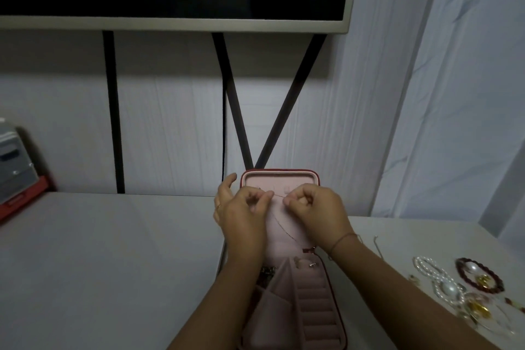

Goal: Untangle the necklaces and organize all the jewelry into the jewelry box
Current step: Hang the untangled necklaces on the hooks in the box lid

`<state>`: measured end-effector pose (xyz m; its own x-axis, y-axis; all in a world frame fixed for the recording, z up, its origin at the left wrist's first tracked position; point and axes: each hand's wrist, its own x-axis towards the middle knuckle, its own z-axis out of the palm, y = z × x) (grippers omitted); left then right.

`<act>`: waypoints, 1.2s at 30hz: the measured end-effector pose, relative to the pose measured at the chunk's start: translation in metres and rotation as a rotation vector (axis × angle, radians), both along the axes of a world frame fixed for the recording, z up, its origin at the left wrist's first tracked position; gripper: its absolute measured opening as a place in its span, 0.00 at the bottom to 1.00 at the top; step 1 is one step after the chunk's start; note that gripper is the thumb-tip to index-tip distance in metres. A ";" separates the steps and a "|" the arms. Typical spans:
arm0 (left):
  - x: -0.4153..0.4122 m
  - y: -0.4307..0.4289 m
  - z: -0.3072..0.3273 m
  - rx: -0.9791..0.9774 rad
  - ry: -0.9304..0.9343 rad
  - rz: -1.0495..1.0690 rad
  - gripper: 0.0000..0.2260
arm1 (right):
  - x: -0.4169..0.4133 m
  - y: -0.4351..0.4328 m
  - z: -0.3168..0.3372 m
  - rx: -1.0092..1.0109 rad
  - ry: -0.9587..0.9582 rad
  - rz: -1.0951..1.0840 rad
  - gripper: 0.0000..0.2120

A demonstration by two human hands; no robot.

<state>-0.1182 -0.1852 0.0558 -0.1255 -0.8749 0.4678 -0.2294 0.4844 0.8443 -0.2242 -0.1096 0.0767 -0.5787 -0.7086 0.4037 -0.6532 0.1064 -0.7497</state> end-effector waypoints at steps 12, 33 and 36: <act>-0.026 -0.023 -0.014 -0.011 0.173 0.012 0.08 | 0.017 -0.046 -0.016 -0.182 -0.124 -0.406 0.09; -0.005 -0.010 -0.039 0.228 -0.116 -0.105 0.09 | 0.028 -0.005 -0.040 0.261 0.032 0.064 0.10; 0.002 -0.003 -0.034 0.347 -0.057 -0.180 0.08 | 0.031 0.003 -0.044 0.325 0.094 0.065 0.16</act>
